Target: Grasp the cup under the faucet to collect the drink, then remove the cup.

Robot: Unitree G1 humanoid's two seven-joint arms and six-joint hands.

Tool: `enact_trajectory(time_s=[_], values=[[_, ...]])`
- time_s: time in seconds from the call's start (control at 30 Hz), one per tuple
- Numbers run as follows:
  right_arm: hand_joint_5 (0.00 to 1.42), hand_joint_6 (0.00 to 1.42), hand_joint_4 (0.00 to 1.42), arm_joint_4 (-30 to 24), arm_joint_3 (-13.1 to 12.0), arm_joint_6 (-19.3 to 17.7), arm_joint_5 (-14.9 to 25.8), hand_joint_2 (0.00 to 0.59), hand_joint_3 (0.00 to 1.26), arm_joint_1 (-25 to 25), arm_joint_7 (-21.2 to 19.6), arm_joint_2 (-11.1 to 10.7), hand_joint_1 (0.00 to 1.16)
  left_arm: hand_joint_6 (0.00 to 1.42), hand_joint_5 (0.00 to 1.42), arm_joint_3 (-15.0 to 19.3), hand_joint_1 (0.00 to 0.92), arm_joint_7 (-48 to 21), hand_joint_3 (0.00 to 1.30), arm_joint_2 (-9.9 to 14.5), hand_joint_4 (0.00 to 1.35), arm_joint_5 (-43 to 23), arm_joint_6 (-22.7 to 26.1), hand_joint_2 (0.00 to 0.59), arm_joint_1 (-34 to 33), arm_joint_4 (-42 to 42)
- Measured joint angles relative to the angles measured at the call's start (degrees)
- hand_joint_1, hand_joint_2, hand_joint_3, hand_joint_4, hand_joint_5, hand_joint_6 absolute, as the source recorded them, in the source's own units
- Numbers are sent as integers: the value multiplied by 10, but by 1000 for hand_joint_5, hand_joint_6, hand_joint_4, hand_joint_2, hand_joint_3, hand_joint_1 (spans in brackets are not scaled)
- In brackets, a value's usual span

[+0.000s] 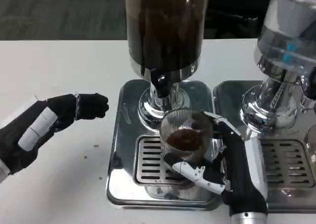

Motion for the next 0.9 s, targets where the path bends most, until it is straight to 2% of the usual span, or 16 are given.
enact_trajectory(time_s=[0.3,0.53,0.7,0.8,0.9], values=[[1005,1330,805,-52,-17,0,4,118,750,34,6,-5,974,232,300,-11,0,-2,371,0,307,0,-9,81,0,-4],[1016,1315,841,-118,-30,2,13,112,790,83,32,-11,1019,213,249,-23,0,-8,330,-1,240,0,-32,78,1,-49],[1026,1330,856,-160,-39,9,19,105,807,113,50,-12,1023,170,162,-25,0,-9,283,-1,152,0,-47,66,12,-76],[1044,1332,867,-195,-46,16,20,106,827,136,64,-13,1034,119,44,-25,0,-8,215,0,12,0,-68,54,24,-104],[1046,1332,878,-213,-52,18,21,106,833,149,74,-13,1036,84,0,-24,0,-5,184,1,0,1,-96,53,41,-128]])
